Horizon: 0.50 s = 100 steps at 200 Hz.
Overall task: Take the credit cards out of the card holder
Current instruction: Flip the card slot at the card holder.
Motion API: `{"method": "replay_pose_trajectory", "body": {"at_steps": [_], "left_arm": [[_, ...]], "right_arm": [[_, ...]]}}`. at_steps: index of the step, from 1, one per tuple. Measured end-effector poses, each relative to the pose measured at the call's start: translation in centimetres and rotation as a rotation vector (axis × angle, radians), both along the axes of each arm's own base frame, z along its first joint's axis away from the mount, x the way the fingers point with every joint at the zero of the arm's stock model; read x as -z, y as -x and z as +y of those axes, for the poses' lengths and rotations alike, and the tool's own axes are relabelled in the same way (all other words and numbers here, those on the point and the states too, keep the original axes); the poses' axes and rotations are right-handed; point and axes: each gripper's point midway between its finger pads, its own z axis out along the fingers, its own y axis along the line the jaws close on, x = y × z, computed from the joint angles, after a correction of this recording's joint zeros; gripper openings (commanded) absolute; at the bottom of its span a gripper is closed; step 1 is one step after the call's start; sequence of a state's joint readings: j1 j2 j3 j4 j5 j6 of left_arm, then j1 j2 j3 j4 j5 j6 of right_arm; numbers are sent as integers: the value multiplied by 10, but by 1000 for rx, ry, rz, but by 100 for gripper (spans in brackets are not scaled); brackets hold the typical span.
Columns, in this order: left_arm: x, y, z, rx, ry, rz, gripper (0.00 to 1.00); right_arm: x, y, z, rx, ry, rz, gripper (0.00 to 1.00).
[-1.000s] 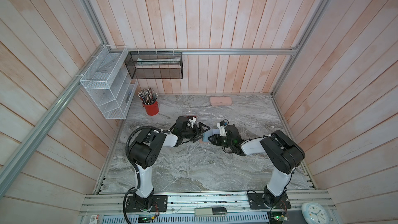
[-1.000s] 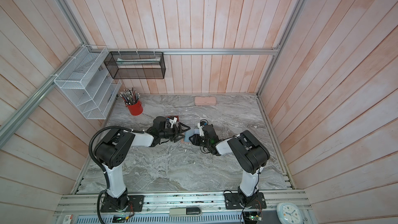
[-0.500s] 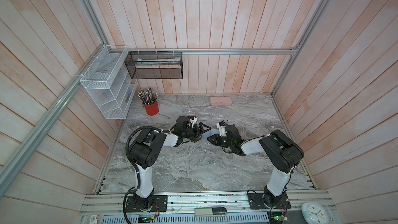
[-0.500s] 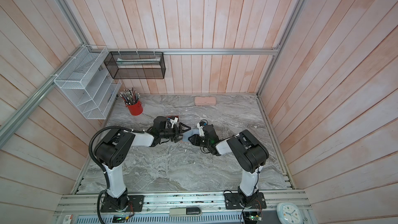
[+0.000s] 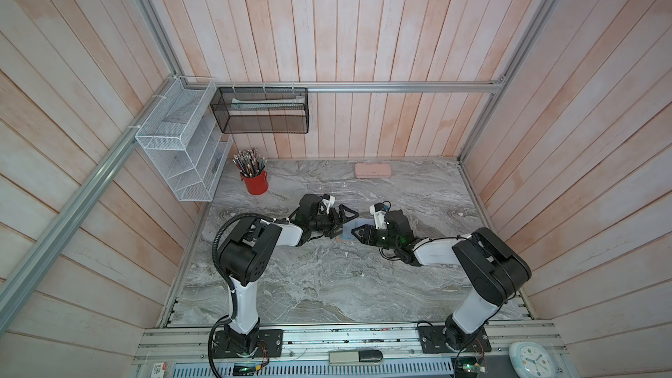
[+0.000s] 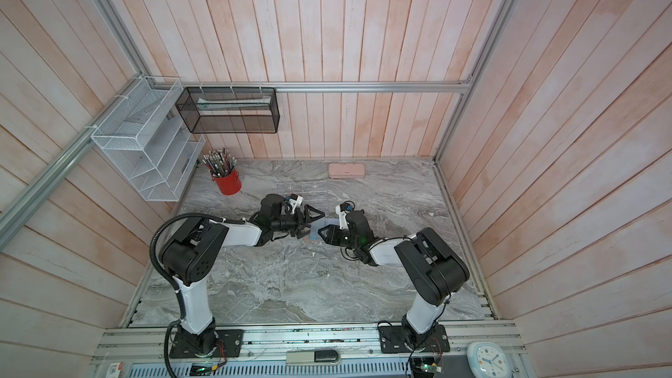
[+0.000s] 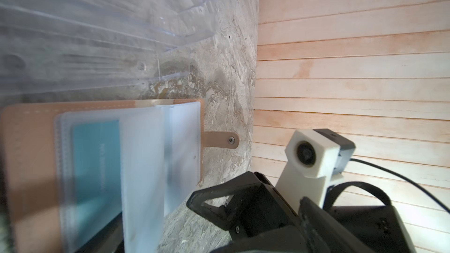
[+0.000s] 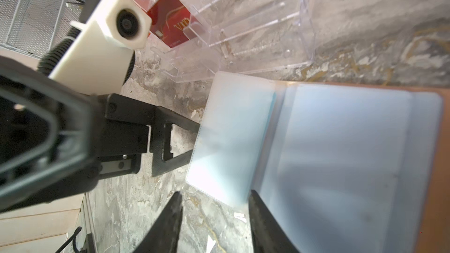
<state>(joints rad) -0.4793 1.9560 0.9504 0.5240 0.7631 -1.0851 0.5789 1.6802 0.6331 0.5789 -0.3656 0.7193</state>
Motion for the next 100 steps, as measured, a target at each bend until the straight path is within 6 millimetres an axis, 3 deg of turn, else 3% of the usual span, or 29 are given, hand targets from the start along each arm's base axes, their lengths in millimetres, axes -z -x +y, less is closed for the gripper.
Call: {"method": "replay_pose_trajectory", "body": {"at_steps": [56,100], "left_arm": [[-7,0,-8,13,9,-12,100],[-28,-6,-25,35,39,-52,100]], "right_arm": [[-3,3,-26,62,89,16,70],[-22,8,-53,113,127,-22,81]]}}
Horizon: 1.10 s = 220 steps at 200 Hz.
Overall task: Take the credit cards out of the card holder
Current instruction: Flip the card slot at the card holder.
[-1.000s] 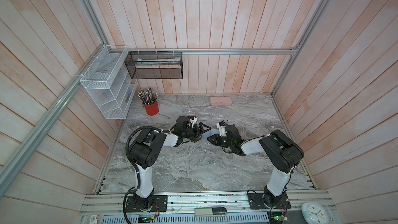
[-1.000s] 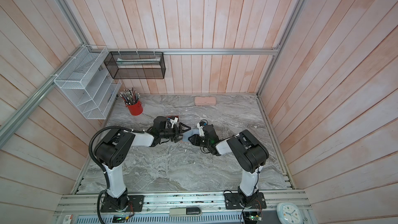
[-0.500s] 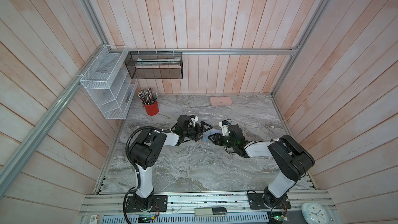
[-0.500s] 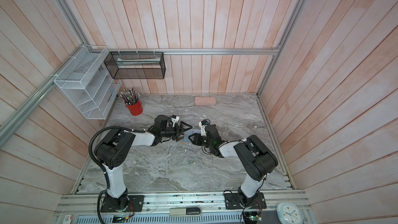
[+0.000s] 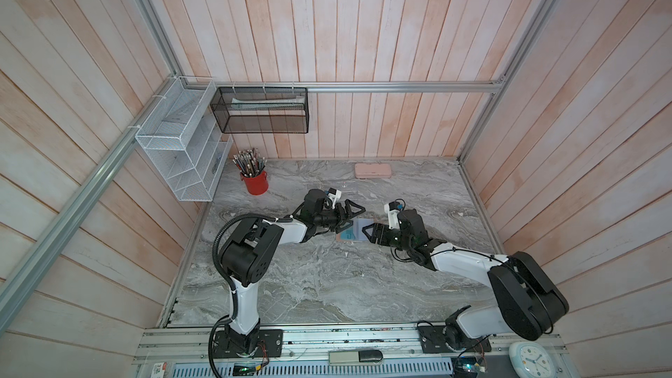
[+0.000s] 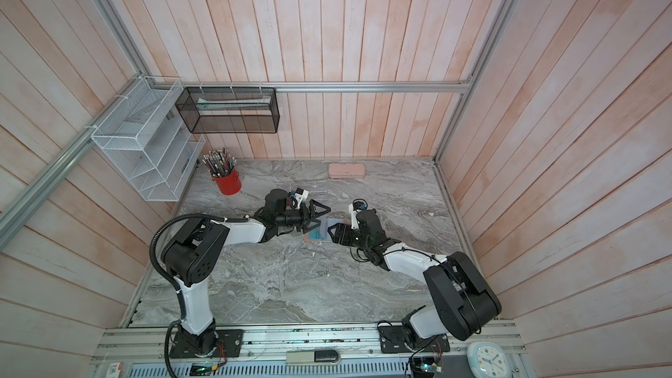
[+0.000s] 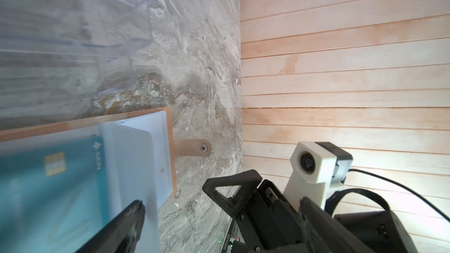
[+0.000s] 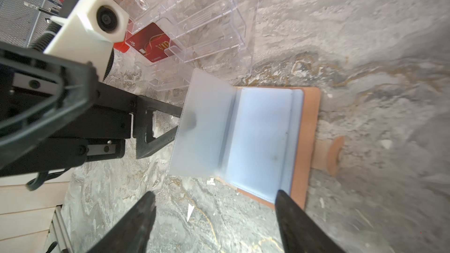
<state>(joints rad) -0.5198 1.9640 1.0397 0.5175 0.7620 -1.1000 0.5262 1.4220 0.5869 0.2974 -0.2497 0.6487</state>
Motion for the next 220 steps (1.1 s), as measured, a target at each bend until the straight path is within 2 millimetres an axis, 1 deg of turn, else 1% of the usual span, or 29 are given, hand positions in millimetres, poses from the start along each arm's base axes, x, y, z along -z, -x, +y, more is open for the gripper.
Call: {"method": "replay_pose_trajectory", "body": {"at_steps": [13,27,40,56,81,102,124,155,183,202,220], "left_arm": [[-5,-1,-8,13,10,-11,100],[-5,-1,-16,22,16,-12,100],[-1,0,-20,30,14,-5,100],[8,0,-23,31,8,17,100],[22,-1,-23,25,1,53,100],[28,-1,-23,22,-2,73,100],[30,-1,-23,19,-3,76,100],[32,-2,-23,14,-1,83,100],[31,-4,-22,7,3,81,100],[31,-6,-19,0,5,79,100],[31,-10,-10,-18,2,81,100]], "right_arm": [[-2,0,-4,8,12,-6,80],[-1,1,-8,11,24,-1,81],[2,2,-9,11,32,8,81],[8,7,-11,8,39,25,81],[17,18,-13,-10,40,53,81],[15,25,-13,-27,24,54,82],[13,30,-11,-50,3,53,83],[11,32,-8,-74,-30,46,83],[10,28,-8,-86,-65,36,82],[17,25,-6,-101,-78,55,81],[27,25,-3,-120,-88,86,81]]}}
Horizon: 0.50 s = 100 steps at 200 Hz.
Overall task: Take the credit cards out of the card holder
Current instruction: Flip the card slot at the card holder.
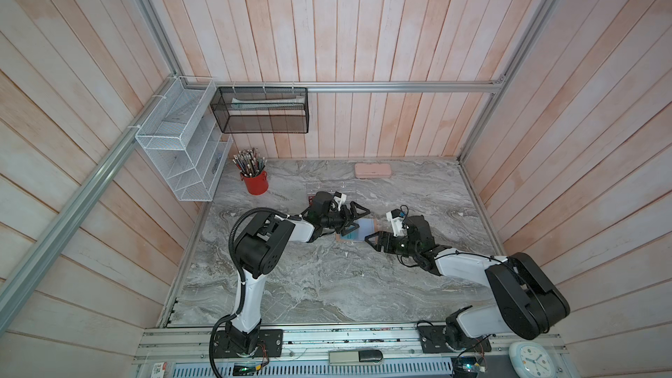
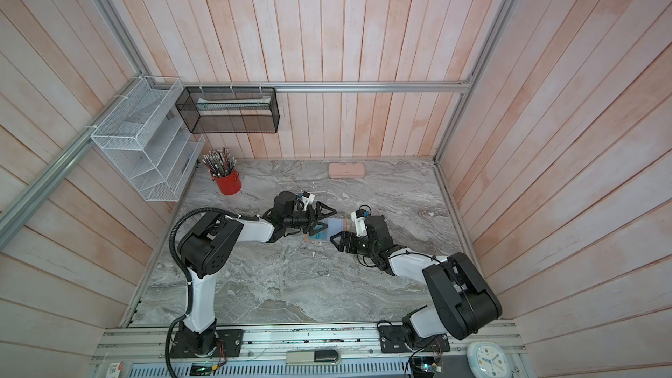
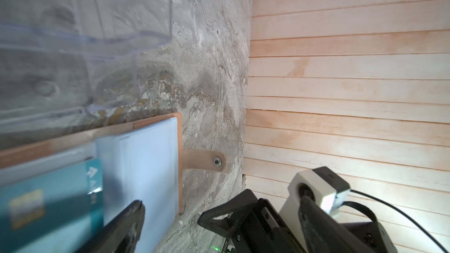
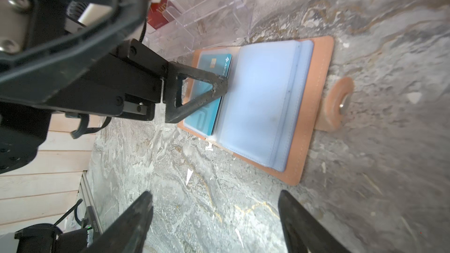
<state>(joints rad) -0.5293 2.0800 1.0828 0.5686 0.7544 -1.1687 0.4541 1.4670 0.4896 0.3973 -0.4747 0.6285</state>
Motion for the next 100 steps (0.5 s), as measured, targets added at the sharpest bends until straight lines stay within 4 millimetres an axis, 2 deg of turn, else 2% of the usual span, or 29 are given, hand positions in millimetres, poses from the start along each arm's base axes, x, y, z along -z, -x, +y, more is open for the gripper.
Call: {"method": "replay_pose_trajectory", "body": {"at_steps": [26,47,78,100], "left_arm": [[-3,-11,13,-31,1,-10,100],[-6,-18,20,-47,2,-20,100],[-9,-17,20,-44,1,-31,100],[-13,-11,22,-42,4,-33,100]], "right_arm": [[6,-2,6,-25,-21,20,82],[2,-6,11,-42,-43,13,83],[-7,-16,16,-54,-84,-12,83],[-6,-25,12,-39,-105,-6,83]]}}
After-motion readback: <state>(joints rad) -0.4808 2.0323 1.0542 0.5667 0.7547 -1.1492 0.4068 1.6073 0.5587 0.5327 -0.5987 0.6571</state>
